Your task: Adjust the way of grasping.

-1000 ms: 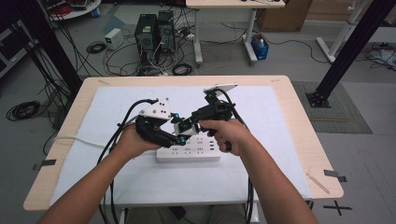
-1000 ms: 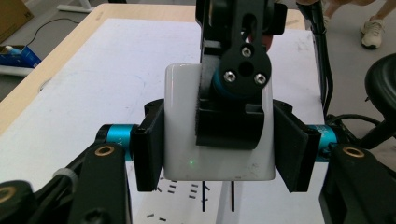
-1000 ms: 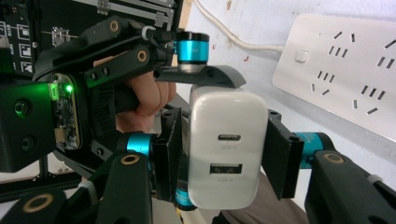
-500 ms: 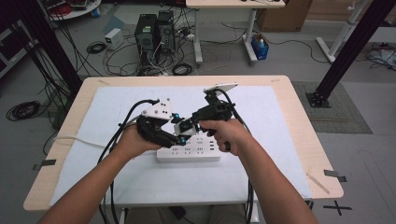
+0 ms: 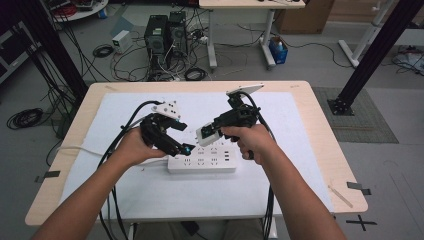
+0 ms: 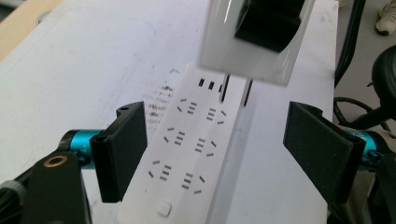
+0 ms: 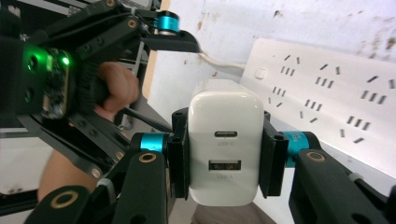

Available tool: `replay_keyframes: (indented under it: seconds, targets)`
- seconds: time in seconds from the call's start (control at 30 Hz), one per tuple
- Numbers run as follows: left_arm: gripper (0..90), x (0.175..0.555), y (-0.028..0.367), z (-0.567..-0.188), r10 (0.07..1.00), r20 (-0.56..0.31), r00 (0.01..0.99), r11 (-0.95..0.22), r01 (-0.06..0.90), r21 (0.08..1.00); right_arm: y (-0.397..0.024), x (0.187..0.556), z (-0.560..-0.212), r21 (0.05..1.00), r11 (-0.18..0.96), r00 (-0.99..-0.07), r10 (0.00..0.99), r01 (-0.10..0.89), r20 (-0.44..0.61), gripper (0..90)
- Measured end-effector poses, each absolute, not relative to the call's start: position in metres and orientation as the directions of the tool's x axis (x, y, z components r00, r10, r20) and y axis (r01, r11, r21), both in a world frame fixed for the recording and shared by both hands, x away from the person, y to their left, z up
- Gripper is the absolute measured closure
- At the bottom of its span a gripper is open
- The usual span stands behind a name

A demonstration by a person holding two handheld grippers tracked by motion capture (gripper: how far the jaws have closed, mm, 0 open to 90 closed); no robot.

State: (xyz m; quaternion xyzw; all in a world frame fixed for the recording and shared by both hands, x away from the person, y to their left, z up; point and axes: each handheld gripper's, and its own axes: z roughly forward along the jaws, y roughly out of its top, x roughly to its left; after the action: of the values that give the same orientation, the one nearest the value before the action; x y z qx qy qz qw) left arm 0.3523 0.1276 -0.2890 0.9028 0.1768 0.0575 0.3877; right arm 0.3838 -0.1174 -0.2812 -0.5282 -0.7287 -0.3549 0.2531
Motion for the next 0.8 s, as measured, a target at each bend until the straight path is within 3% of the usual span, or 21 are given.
replay_keyframes:
  seconds: [0.47, 0.8]
  targets:
    - [21.9, 0.362, 0.158, -0.276, 0.503, -0.097, 0.859, -0.716, 0.477, 0.51, -0.127, 0.383, -0.256, 0.305, 0.233, -0.378, 0.688, 0.923, 0.62, 62.1]
    - [21.9, 0.363, 0.17, -0.271, 0.531, -0.101, 0.841, -0.742, 0.519, 0.424, -0.126, 0.382, -0.227, 0.329, 0.322, -0.451, 0.756, 0.888, 0.475, 62.1]
